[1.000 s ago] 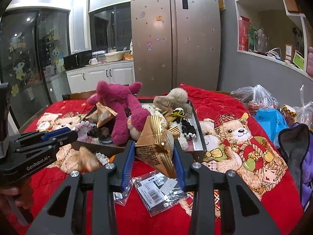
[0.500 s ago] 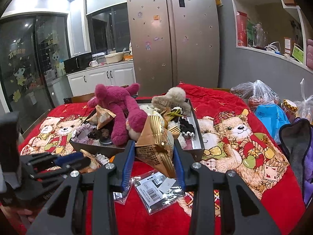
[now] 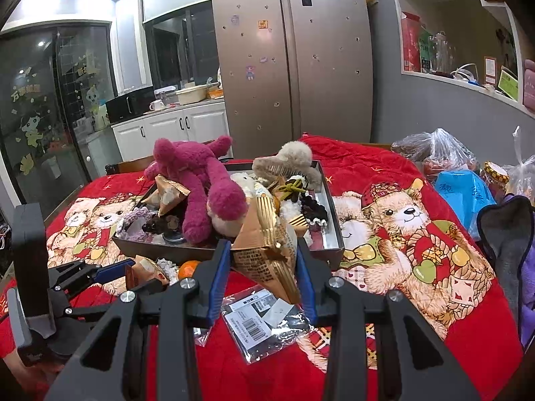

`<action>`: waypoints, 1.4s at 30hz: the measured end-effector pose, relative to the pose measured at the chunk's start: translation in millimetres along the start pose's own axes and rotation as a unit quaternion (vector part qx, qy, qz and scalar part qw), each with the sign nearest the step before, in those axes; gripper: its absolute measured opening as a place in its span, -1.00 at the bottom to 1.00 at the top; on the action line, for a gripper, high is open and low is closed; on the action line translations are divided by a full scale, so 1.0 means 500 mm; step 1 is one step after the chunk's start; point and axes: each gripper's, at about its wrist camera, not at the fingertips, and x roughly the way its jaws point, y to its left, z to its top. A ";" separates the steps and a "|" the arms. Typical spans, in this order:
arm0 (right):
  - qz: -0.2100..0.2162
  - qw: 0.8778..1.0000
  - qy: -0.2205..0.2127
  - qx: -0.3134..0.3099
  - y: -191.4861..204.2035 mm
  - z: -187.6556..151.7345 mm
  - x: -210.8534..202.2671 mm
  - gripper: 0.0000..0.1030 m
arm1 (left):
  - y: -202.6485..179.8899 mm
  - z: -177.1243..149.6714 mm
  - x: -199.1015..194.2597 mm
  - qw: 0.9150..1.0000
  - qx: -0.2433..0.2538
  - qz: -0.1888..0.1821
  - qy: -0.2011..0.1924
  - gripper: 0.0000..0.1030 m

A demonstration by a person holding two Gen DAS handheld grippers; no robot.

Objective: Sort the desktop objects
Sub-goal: 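Lift both snack packs and carry them over the black tray box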

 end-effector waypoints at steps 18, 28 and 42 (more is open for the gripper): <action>0.002 1.000 0.002 0.002 -0.001 -0.002 0.001 -0.26 | 0.028 0.003 -0.006 0.999 -0.033 -0.018 0.000 -0.46; 0.011 1.000 0.001 0.003 0.003 0.000 -0.003 -0.26 | 0.036 0.028 -0.037 0.999 -0.035 -0.017 -0.025 -0.46; 0.100 0.995 -0.009 0.000 0.054 -0.004 0.001 -0.26 | 0.088 0.071 -0.076 0.997 -0.055 -0.016 -0.053 -0.45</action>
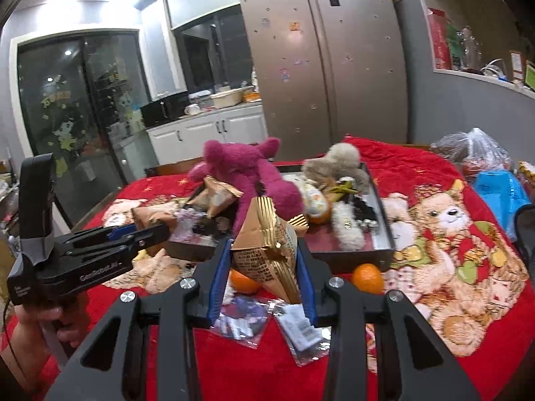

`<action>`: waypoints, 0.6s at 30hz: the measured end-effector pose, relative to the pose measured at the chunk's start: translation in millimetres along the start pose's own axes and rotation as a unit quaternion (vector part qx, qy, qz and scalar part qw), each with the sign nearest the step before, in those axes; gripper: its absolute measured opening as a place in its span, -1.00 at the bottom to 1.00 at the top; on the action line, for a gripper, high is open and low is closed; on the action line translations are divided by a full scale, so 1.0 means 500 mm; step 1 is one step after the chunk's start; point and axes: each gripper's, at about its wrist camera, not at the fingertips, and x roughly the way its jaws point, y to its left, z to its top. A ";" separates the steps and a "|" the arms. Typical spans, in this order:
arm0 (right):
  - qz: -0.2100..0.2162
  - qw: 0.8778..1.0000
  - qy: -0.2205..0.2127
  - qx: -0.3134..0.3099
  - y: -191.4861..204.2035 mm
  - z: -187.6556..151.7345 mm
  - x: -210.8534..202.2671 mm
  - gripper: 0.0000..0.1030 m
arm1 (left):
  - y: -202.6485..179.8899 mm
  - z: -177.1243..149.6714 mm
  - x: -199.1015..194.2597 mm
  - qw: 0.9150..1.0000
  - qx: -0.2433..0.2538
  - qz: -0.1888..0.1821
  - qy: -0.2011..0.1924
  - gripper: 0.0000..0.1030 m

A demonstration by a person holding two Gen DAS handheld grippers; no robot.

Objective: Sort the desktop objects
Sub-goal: 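Lift both snack packs and carry them over the black tray box, then lower both snack packs into the tray box and open both tools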

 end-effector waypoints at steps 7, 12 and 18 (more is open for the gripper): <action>0.028 0.999 0.018 0.015 0.015 0.032 0.058 -0.26 | 0.009 0.027 0.011 1.000 -0.015 0.006 -0.003 -0.45; 0.042 0.998 0.044 0.025 0.024 0.053 0.139 -0.26 | 0.010 0.036 0.047 1.000 -0.023 0.011 0.015 -0.45; 0.021 0.998 0.063 0.021 0.021 0.071 0.214 -0.25 | 0.007 0.030 0.069 1.000 -0.022 0.003 0.015 -0.45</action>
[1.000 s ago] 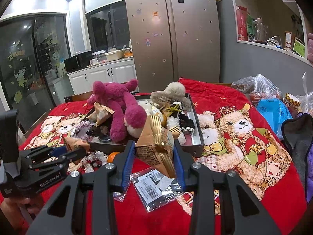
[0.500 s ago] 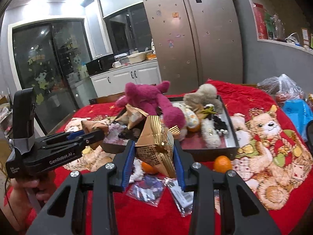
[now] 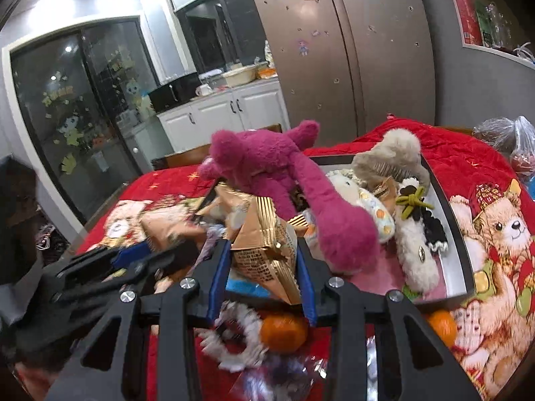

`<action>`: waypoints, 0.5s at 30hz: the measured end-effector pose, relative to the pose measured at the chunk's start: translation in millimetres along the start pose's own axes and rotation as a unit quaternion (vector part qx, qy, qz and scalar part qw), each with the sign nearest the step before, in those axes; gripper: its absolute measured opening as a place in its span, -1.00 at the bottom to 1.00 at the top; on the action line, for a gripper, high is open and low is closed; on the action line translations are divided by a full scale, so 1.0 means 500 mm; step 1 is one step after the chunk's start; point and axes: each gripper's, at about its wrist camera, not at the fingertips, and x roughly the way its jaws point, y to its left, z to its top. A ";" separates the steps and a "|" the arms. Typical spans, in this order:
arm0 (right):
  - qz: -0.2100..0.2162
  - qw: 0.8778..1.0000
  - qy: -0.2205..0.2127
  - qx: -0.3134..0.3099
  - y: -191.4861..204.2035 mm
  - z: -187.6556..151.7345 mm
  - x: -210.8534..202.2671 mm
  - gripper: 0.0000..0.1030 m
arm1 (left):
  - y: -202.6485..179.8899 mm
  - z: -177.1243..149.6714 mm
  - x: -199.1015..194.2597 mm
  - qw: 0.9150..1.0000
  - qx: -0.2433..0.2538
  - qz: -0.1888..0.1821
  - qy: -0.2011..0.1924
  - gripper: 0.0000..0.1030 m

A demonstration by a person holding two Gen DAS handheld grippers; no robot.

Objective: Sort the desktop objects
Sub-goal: 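Lower both snack packs into the tray box and open both tools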

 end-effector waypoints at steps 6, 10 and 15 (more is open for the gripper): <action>-0.018 1.000 0.014 -0.004 -0.028 -0.009 0.042 -0.25 | -0.007 0.004 0.035 1.000 0.026 0.000 0.006 -0.45; -0.015 1.000 0.012 -0.016 -0.038 -0.016 0.049 -0.25 | -0.011 0.001 0.054 0.999 0.036 0.002 0.011 -0.45; -0.021 0.999 0.015 -0.019 -0.034 -0.017 0.047 -0.26 | -0.008 0.002 0.051 0.999 0.035 0.002 0.010 -0.45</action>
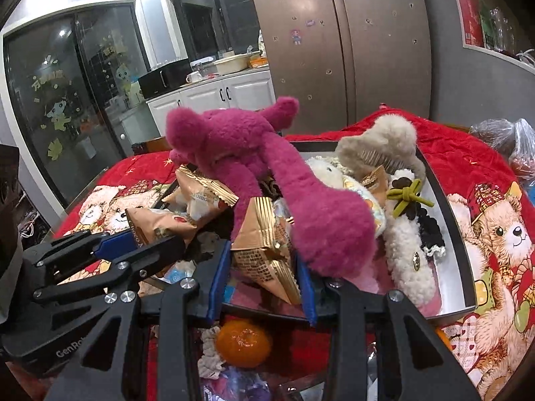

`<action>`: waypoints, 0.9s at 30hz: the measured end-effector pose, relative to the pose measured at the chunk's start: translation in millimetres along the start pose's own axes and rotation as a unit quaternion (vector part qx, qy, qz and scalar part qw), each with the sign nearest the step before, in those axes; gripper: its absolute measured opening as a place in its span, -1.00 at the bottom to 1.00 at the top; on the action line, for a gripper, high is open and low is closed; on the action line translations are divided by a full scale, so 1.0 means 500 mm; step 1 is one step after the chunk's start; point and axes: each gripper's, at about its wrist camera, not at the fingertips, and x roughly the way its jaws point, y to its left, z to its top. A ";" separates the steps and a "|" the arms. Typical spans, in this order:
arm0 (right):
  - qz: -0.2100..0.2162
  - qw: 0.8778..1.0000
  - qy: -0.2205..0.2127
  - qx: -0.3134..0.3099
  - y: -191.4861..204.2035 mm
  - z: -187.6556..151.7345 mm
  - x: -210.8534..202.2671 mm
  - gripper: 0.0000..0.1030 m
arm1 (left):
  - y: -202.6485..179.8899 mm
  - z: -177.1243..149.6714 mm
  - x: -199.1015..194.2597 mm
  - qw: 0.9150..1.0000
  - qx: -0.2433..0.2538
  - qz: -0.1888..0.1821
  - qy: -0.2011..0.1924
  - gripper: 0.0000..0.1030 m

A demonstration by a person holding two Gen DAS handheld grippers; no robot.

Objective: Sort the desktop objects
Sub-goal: 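Lower both snack packs into the tray box and open both tools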

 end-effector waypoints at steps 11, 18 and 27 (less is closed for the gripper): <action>-0.004 1.000 -0.001 -0.008 0.006 -0.004 0.002 -0.25 | 0.008 -0.001 0.002 1.000 -0.008 0.007 0.005 -0.45; 0.006 1.000 0.001 0.000 -0.002 0.001 0.003 -0.25 | 0.008 -0.002 0.004 1.000 -0.006 0.010 0.007 -0.44; 0.050 0.998 0.001 0.043 -0.026 0.010 -0.003 -0.12 | 0.036 0.000 0.020 0.998 -0.049 -0.002 0.033 0.27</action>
